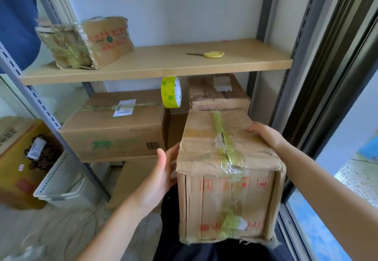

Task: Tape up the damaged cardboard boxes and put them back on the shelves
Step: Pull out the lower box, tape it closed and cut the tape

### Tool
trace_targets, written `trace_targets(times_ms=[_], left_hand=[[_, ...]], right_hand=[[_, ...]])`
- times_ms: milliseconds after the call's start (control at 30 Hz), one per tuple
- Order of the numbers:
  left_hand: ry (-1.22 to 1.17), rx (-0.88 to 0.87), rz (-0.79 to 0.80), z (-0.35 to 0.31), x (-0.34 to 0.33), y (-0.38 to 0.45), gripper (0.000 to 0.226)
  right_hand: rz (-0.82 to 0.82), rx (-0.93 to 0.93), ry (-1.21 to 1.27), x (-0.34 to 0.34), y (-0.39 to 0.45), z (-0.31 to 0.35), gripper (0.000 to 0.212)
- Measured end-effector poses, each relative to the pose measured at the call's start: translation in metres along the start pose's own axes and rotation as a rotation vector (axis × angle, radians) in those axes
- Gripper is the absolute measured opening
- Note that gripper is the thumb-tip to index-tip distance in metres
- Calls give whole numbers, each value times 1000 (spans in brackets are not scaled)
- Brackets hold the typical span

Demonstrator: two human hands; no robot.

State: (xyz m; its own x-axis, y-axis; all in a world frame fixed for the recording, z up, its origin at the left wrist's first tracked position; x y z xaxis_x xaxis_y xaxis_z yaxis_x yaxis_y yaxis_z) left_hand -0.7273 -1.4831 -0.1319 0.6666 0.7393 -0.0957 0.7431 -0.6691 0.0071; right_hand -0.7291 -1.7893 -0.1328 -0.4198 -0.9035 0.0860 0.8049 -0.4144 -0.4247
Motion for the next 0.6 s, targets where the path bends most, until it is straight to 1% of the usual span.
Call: trace_targets(times_ms=[33, 67, 100, 133, 167, 200, 233, 300, 367, 400, 433, 500, 533, 600], left_hand=[[61, 26, -98, -7, 16, 9, 75], [163, 47, -212, -16, 34, 18, 65], [276, 41, -334, -28, 53, 28, 49], [330, 5, -446, -42, 68, 38, 33], [330, -37, -543, -57, 80, 49, 22], [315, -81, -613, -74, 88, 61, 17], [318, -112, -652, -90, 93, 75, 21], [363, -136, -696, -118, 94, 103, 35], [367, -74, -746, -131, 94, 130, 43], [323, -27, -739, -131, 94, 141, 42], [241, 18, -690, -128, 92, 152, 38], [5, 65, -577, -123, 82, 166, 30], [-77, 68, -559, -123, 79, 169, 27], [-112, 67, -559, -121, 77, 169, 23]], right_hand=[[-38, 16, -128, 2, 1, 2, 46], [-110, 56, -287, 7, 3, 9, 49], [-185, 124, -454, 12, 6, 19, 53], [-239, 201, -567, 12, 8, 32, 53], [-258, 266, -602, 8, 9, 45, 50], [-246, 321, -586, 0, 10, 59, 44], [-219, 373, -557, -10, 12, 72, 37], [-158, 453, -524, -39, 11, 101, 31], [-81, 499, -492, -73, 8, 128, 35], [-35, 507, -458, -91, 5, 139, 38], [9, 508, -416, -109, 4, 148, 38], [88, 481, -332, -140, 6, 160, 28], [123, 460, -296, -153, 7, 163, 27], [156, 421, -234, -174, 11, 165, 39]])
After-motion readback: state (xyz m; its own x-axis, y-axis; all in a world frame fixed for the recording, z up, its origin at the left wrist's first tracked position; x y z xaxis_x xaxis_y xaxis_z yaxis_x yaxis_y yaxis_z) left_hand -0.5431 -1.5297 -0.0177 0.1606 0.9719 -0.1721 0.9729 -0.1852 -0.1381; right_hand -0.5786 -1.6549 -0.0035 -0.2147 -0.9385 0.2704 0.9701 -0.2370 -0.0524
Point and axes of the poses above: each hand's wrist, its own y-axis towards the middle knuckle, its own x-axis out of the back of the hand, z = x × y, the point moved 7 cm from there along y, towards the middle knuckle, and after that the axes turned 4 degrees about -x, right-handed, at the moved point
